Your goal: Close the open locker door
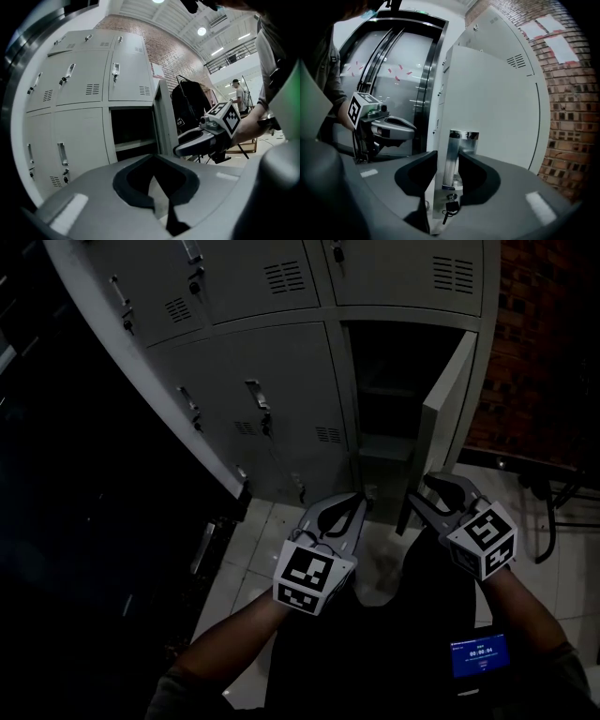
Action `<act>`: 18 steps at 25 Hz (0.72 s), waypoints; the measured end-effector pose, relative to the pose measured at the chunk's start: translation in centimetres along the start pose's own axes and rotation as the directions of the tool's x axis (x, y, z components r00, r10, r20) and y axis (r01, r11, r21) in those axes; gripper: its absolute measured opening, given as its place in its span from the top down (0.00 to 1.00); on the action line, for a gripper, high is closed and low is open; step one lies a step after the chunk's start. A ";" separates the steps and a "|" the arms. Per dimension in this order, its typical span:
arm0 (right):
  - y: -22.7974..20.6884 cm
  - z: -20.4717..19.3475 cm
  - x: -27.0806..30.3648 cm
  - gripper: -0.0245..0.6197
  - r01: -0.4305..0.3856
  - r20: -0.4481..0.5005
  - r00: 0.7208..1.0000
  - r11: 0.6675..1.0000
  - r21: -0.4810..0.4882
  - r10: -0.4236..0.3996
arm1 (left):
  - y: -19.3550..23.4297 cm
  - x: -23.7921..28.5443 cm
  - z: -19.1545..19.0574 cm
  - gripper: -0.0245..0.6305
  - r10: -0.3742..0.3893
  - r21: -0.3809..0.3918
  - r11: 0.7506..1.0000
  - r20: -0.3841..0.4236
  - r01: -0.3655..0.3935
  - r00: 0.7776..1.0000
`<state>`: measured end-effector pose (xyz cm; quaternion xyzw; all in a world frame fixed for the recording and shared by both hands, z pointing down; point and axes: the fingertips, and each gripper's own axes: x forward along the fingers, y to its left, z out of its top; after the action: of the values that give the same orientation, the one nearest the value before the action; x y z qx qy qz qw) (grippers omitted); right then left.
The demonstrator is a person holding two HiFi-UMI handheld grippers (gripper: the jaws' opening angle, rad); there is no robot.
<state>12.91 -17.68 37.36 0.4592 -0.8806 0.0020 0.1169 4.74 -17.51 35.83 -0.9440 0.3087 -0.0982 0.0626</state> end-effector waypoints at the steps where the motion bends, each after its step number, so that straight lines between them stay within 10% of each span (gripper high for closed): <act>1: 0.0 0.1 0.5 0.73 0.004 0.001 1.000 1.000 0.000 -0.004 | 0.5 -0.3 -0.1 0.96 0.009 -0.005 1.000 0.000 -0.009 1.000; 18: -1.4 1.6 11.0 0.77 0.010 -0.042 0.999 0.999 -0.044 -0.012 | 6.4 -4.3 -1.6 0.96 0.133 -0.038 0.990 -0.009 -0.133 0.991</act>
<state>7.64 -27.51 37.96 0.4610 -0.8753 -0.0080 0.1457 -2.70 -20.19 35.61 -0.9220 0.3730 -0.0906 0.0497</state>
